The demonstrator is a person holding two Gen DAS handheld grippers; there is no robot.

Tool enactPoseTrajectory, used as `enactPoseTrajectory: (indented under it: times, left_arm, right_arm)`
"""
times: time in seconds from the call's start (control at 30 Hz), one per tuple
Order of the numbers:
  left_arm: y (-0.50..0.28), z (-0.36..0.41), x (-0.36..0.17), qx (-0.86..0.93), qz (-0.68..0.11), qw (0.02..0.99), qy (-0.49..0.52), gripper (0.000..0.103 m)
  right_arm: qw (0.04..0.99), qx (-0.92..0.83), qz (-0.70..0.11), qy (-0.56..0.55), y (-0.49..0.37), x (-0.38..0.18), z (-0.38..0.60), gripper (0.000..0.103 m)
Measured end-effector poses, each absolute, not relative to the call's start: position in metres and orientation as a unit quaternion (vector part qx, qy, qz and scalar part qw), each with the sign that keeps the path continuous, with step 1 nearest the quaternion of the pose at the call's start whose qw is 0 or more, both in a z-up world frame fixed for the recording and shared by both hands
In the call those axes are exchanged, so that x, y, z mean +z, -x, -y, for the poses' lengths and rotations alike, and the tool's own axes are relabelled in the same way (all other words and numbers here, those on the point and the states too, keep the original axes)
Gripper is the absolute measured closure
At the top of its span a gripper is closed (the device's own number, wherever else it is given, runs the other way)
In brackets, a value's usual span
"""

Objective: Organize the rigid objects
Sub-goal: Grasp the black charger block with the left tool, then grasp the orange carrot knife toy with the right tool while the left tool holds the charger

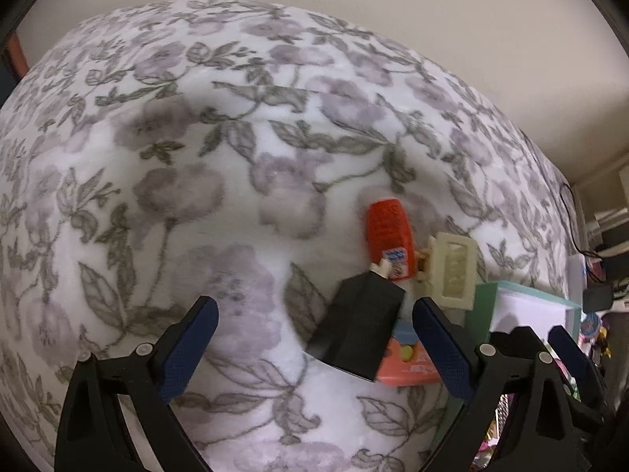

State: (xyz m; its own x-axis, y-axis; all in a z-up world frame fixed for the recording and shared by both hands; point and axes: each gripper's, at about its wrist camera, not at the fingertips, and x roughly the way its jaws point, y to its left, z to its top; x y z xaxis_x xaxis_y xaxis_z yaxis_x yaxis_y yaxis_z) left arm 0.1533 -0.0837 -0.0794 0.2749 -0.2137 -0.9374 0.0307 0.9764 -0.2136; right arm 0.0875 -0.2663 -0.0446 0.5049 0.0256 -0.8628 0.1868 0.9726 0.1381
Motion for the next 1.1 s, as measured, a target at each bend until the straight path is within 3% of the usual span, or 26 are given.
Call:
enactPoseTrajectory:
  times: [0.4, 0.87, 1.1]
  left_arm:
    - [-0.151, 0.096, -0.083, -0.116, -0.604, 0.786, 0.063, 0.065]
    - [-0.146, 0.063, -0.083, -0.058, -0.597, 0.798, 0.055, 0.070]
    - [-0.147, 0.033, -0.082, -0.031, -0.600, 0.797, 0.067, 0.072]
  right_arm:
    - [0.857, -0.051, -0.501, -0.112, -0.085, -0.043, 0.270, 0.000]
    - [0.853, -0.007, -0.507, -0.124, -0.088, -0.051, 0.247, 0.000]
    - [0.856, 0.022, -0.505, -0.111, -0.090, -0.054, 0.220, 0.012]
